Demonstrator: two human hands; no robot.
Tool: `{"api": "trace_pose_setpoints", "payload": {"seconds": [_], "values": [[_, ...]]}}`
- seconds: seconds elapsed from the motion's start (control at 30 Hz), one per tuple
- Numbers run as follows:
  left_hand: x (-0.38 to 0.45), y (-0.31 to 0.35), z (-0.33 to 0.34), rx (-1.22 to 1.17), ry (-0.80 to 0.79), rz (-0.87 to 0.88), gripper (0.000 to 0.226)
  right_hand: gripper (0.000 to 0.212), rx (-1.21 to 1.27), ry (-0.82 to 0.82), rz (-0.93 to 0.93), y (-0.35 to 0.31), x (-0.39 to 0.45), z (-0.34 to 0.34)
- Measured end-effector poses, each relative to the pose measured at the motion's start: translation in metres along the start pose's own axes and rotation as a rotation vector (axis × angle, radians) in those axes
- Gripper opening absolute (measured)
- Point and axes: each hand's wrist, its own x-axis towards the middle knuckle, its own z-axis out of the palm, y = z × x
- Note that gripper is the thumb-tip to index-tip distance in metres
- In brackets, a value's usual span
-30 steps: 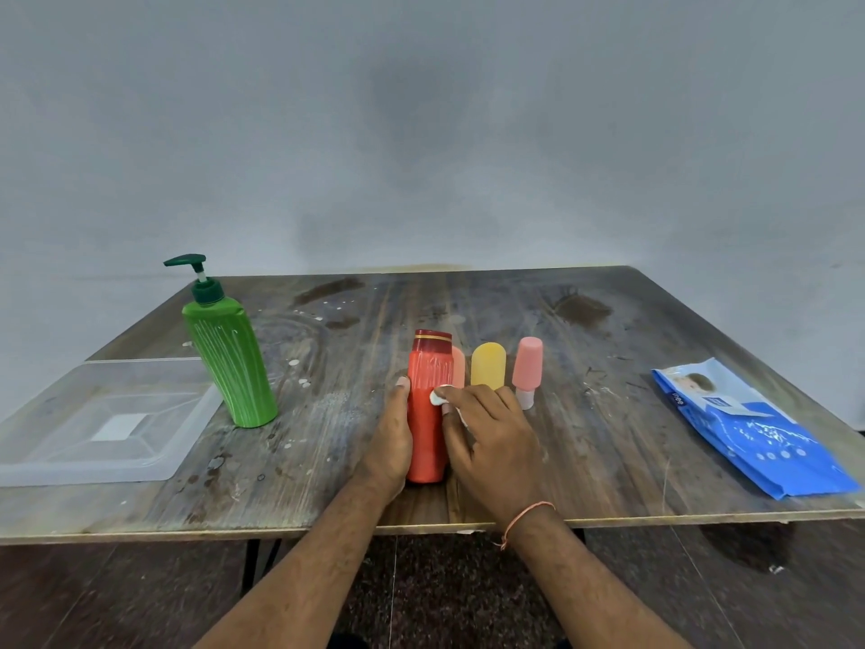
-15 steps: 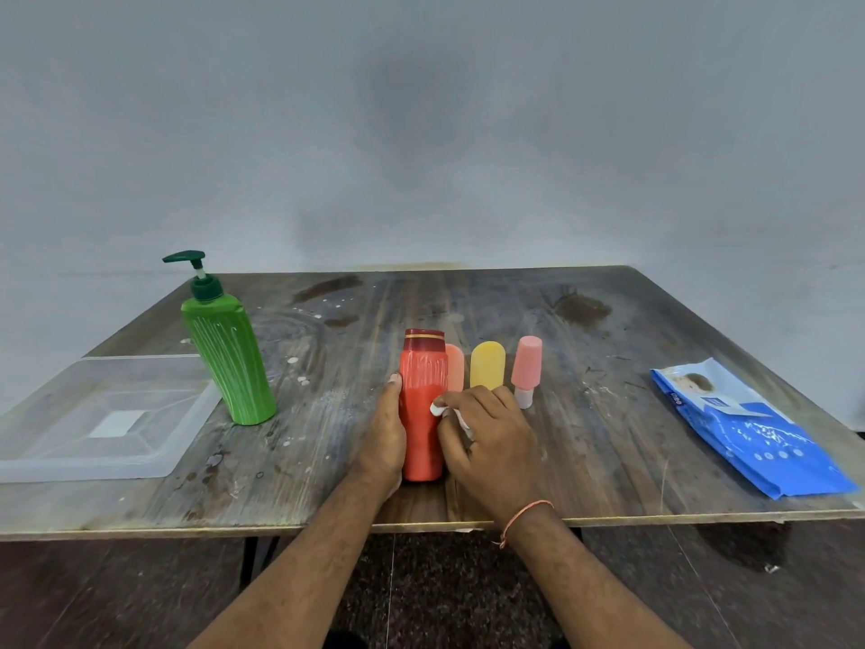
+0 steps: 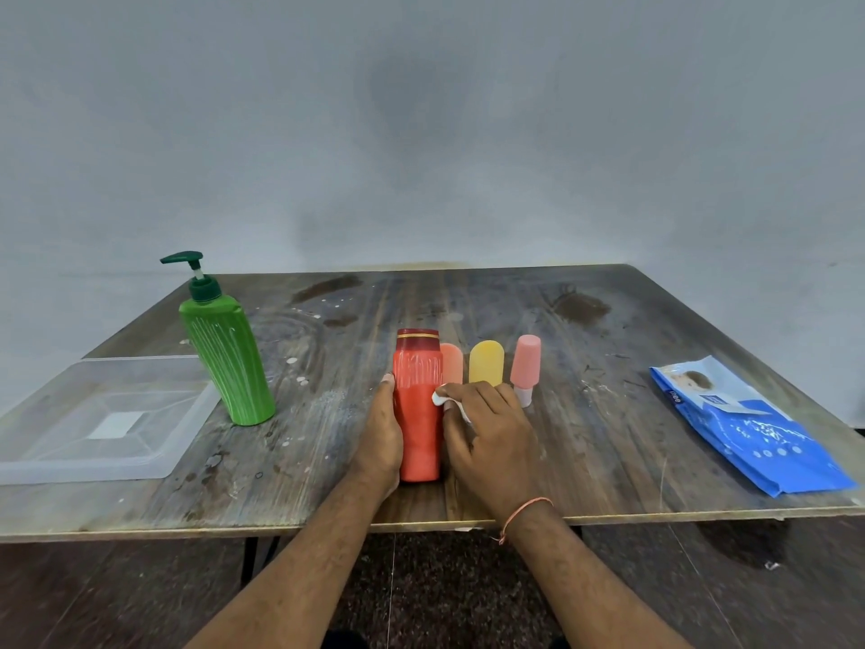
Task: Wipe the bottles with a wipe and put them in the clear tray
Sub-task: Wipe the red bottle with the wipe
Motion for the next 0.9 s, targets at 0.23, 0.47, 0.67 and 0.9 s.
{"api": "trace_pose_setpoints", "payload": {"seconds": [0.23, 0.47, 0.67, 0.9], "values": [[0.0027, -0.0004, 0.0005, -0.021, -0.004, -0.018, 0.066, 0.016, 0.000, 0.017, 0.028, 0.0020, -0.0003, 0.0028], [0.0009, 0.0005, -0.0009, 0.002, -0.023, 0.001, 0.063, 0.018, 0.026, 0.010, -0.023, 0.0003, 0.0001, -0.0012], [0.0000, -0.0009, 0.0011, 0.046, -0.040, 0.008, 0.060, 0.021, 0.024, 0.021, 0.071, 0.0045, 0.0002, 0.0015], [-0.0013, -0.0004, 0.0020, 0.050, -0.063, 0.032, 0.060, 0.015, 0.046, 0.047, 0.072, 0.0047, 0.0002, 0.0021]]}}
